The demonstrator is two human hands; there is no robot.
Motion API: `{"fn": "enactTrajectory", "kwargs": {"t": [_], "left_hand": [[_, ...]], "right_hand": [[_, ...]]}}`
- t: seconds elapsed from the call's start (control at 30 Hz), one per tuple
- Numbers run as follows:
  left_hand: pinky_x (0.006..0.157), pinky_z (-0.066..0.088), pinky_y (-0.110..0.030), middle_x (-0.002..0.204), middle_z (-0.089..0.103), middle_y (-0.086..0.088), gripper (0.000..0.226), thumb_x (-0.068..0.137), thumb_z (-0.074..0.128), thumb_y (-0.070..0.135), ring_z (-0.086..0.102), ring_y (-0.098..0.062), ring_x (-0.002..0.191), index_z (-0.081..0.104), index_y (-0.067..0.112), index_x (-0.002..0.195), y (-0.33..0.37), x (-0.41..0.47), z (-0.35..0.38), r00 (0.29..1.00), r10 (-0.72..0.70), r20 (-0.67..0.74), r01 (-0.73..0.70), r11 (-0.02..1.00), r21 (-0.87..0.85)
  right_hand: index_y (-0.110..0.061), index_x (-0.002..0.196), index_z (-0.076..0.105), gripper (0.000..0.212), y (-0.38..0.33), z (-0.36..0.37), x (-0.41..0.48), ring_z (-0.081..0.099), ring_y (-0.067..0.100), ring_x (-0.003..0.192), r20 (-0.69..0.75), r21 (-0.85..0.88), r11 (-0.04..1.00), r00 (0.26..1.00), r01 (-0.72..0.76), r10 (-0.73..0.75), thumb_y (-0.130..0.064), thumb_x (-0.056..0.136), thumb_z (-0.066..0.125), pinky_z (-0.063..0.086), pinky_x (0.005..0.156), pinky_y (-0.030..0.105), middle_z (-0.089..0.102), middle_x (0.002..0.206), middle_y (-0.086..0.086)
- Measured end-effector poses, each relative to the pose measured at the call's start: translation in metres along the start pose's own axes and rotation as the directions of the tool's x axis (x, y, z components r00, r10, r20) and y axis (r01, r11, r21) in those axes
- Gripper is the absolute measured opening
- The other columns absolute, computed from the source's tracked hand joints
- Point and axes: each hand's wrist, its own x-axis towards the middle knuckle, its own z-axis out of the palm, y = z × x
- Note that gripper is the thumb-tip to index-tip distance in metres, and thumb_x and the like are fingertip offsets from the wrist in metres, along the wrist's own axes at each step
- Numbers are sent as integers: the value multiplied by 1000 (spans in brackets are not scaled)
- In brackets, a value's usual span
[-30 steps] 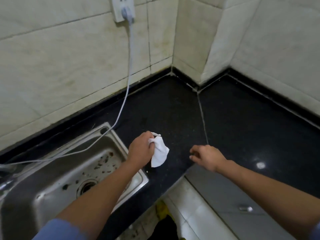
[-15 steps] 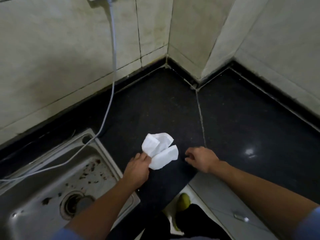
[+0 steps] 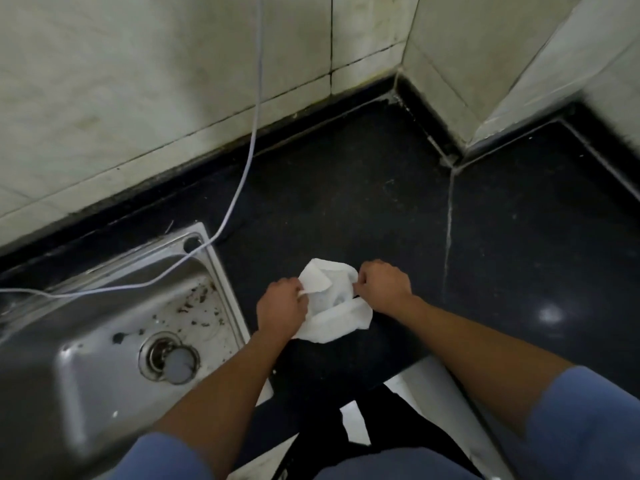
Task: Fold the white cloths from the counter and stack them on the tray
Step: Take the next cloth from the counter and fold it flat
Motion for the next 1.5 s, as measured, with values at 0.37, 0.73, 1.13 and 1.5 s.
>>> {"fn": "enactTrajectory", "kwargs": {"t": [0.37, 0.73, 1.13, 1.5], "left_hand": [[49, 29, -26, 60, 49, 1, 21, 89, 58, 15, 50, -18, 59, 52, 7, 71, -8, 5, -17, 939, -304, -163, 241, 916, -322], [64, 40, -27, 86, 59, 0, 18, 87, 62, 21, 59, -19, 78, 60, 15, 104, -24, -2, -23, 957, -178, -228, 139, 974, -179], [51, 42, -29, 70, 58, -2, 26, 53, 77, 9, 58, -22, 66, 57, 15, 70, -14, -56, 20, 921, 356, 161, -390, 864, 319], [49, 45, -27, 70, 58, -1, 21, 64, 78, 20, 60, -18, 66, 58, 16, 65, -34, -109, 37, 861, 399, 314, -484, 834, 267]], "right_hand": [[-19, 99, 57, 10, -14, -64, 64, 61, 23, 77, -273, 334, 915, 952, 226, -136, -19, 89, 58, 51, 68, 36, 63, 83, 6], [-21, 129, 50, 42, -4, -34, 34, 46, 19, 113, -191, -90, 941, 922, 327, -338, -33, 89, 59, 47, 81, 35, 47, 123, 0], [-20, 86, 67, 17, 58, -14, -34, 62, 20, 90, -72, -169, 825, 828, 539, -556, -15, 73, 57, 50, 62, 29, 62, 93, -3], [-24, 98, 68, 19, 91, 6, -56, 58, 17, 100, 199, -289, 819, 868, 496, -455, -26, 88, 52, 46, 75, 30, 62, 105, -6]]}}
